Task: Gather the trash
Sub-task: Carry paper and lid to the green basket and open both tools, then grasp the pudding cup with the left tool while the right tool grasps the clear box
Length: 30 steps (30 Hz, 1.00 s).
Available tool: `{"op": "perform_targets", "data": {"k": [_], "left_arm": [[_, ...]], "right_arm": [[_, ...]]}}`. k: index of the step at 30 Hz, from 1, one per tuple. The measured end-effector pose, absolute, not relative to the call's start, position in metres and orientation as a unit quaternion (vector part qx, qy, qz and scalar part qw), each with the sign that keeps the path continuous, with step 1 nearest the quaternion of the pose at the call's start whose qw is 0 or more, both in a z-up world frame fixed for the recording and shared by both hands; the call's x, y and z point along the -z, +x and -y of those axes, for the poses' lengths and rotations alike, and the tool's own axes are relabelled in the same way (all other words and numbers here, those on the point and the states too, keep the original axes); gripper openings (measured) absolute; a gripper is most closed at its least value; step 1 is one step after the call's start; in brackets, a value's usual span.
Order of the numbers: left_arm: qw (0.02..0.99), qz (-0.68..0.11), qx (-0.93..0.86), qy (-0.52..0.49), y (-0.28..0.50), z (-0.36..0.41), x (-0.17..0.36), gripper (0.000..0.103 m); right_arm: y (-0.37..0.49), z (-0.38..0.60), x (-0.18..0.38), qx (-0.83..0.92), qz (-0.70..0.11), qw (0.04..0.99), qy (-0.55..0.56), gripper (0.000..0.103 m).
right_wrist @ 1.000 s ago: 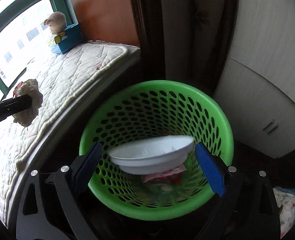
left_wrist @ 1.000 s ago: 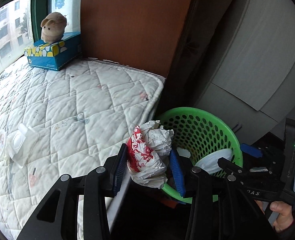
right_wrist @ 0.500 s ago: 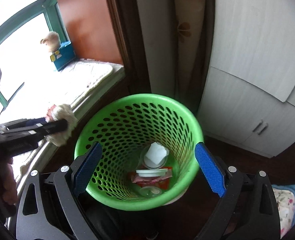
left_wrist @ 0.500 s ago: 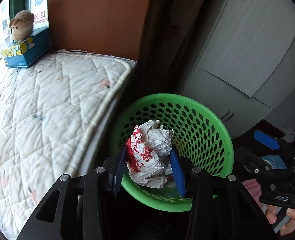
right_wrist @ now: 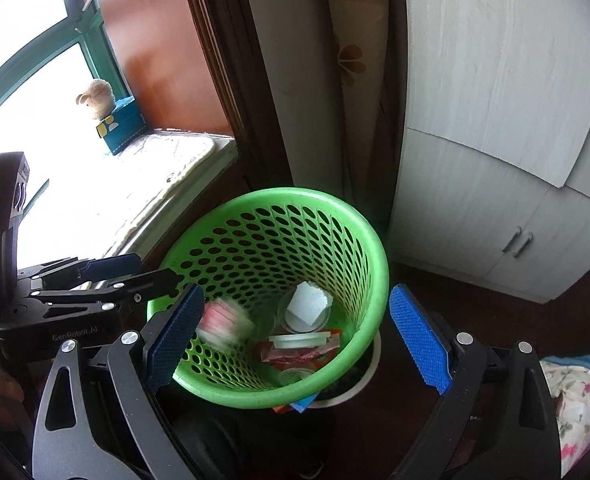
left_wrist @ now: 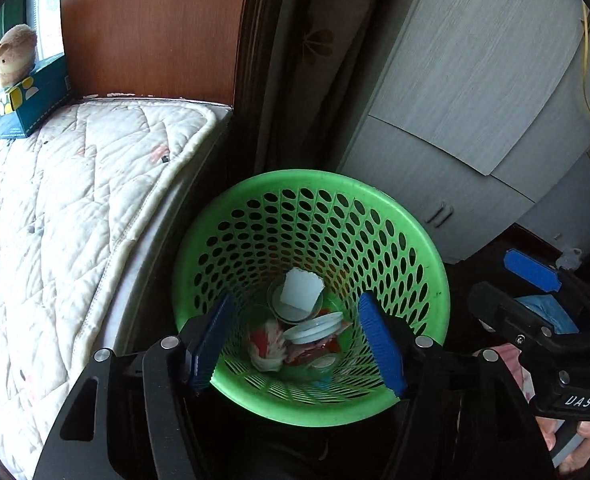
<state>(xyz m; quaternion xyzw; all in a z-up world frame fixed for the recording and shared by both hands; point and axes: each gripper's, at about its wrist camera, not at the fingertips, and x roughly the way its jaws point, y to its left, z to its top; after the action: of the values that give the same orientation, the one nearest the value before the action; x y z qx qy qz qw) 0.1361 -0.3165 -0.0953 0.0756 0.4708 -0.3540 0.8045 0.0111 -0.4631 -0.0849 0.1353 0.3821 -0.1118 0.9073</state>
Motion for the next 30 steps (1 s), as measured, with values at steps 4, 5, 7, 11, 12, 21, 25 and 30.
{"op": "perform_targets", "data": {"k": [4, 5, 7, 11, 12, 21, 25, 30], "left_arm": [[0.811, -0.466, 0.347, 0.074, 0.138, 0.306, 0.091, 0.063], [0.813, -0.464, 0.344, 0.072, 0.138, 0.302, 0.089, 0.063], [0.818, -0.461, 0.337, 0.071, 0.140, 0.294, 0.085, 0.063], [0.830, -0.454, 0.316, 0.066, 0.145, 0.272, 0.078, 0.063], [0.834, -0.452, 0.309, 0.066, 0.147, 0.266, 0.076, 0.063], [0.870, -0.433, 0.230, 0.049, 0.172, 0.185, 0.060, 0.063], [0.882, -0.432, 0.185, 0.028, 0.192, 0.140, 0.055, 0.063], [0.893, -0.431, 0.126, 0.019, 0.220, 0.090, 0.054, 0.063]], "right_arm": [[0.013, 0.458, 0.084, 0.104, -0.381, 0.909, 0.134, 0.093], [0.014, 0.456, 0.083, 0.102, -0.382, 0.909, 0.132, 0.093], [0.016, 0.452, 0.083, 0.097, -0.383, 0.910, 0.129, 0.093], [0.022, 0.442, 0.082, 0.085, -0.385, 0.910, 0.126, 0.093], [0.025, 0.438, 0.081, 0.081, -0.386, 0.910, 0.125, 0.093], [0.048, 0.400, 0.077, 0.041, -0.389, 0.914, 0.111, 0.093], [0.061, 0.379, 0.074, 0.021, -0.392, 0.914, 0.102, 0.093], [0.077, 0.352, 0.072, -0.001, -0.395, 0.914, 0.090, 0.093]]}}
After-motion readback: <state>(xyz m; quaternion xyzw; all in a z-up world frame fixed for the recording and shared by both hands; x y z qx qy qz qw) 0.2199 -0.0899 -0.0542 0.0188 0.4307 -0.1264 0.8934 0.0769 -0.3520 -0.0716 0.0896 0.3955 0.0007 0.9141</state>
